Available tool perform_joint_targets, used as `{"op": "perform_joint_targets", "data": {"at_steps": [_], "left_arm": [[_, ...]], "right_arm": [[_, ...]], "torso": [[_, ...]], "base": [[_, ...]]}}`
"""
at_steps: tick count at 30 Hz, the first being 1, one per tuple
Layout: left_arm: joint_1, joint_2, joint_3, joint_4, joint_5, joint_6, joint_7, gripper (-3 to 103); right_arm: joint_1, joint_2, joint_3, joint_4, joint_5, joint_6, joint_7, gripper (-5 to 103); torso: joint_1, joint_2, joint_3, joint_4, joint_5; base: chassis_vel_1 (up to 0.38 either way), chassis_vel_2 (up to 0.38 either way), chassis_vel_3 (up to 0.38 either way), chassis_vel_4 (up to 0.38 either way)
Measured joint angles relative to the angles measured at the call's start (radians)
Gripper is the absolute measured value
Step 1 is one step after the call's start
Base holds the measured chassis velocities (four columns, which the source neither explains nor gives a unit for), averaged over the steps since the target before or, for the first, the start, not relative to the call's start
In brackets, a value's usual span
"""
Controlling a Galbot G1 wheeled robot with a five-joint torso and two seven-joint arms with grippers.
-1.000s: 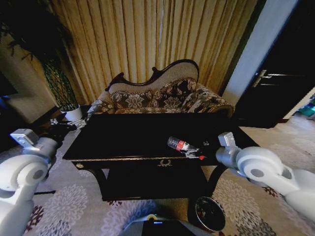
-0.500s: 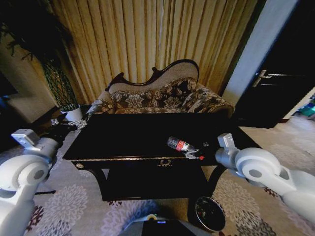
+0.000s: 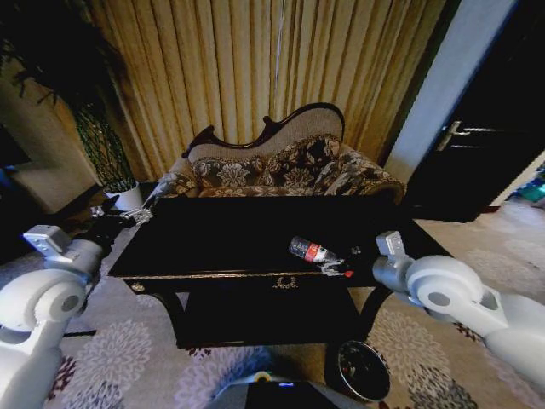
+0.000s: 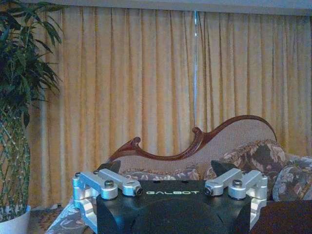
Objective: Move to the front of the table and place the trash on the table into the trash bin.
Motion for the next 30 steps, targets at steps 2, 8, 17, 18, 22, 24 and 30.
{"op": "perform_joint_targets", "data": {"at_steps": [2, 8, 17, 18, 22, 24, 30], "left_arm": [[0.0, -0.001, 0.001, 0.0, 0.0, 0.0, 0.0, 100], [0.0, -0.004, 0.005, 0.0, 0.006, -0.002, 0.0, 100], [-0.001, -0.003, 0.004, 0.0, 0.007, -0.005, 0.001, 100], [-0.001, -0.004, 0.004, 0.0, 0.007, -0.007, 0.002, 100], [0.003, -0.009, 0.004, -0.002, 0.008, -0.01, 0.008, 100], [0.003, -0.01, 0.004, -0.003, 0.008, -0.01, 0.009, 100], [0.0, -0.01, 0.005, -0.003, 0.009, -0.01, 0.01, 100]], "right_arm": [[0.0, 0.001, 0.0, 0.0, -0.001, 0.0, 0.0, 100], [-0.004, 0.005, -0.001, -0.004, -0.007, 0.0, -0.001, 100], [-0.006, 0.011, -0.002, -0.006, -0.011, 0.0, -0.001, 100], [-0.007, 0.011, -0.002, -0.006, -0.013, 0.0, -0.001, 100], [-0.009, 0.012, -0.003, -0.008, -0.018, 0.0, -0.001, 100], [-0.009, 0.013, -0.003, -0.009, -0.021, 0.0, -0.001, 100], [-0.013, 0.02, -0.007, -0.011, -0.033, 0.0, -0.001, 100]], "torso": [[0.0, 0.0, 0.0, 0.0, 0.0], [0.0, 0.0, 0.0, 0.0, 0.0], [0.0, 0.0, 0.0, 0.0, 0.0], [0.0, 0.0, 0.0, 0.0, 0.0], [0.0, 0.0, 0.0, 0.0, 0.0], [0.0, 0.0, 0.0, 0.0, 0.0], [0.0, 0.0, 0.0, 0.0, 0.0]], "base": [[0.0, 0.0, 0.0, 0.0], [0.0, 0.0, 0.0, 0.0], [0.0, 0.0, 0.0, 0.0], [0.0, 0.0, 0.0, 0.0], [0.0, 0.0, 0.0, 0.0], [0.0, 0.0, 0.0, 0.0], [0.0, 0.0, 0.0, 0.0]]}}
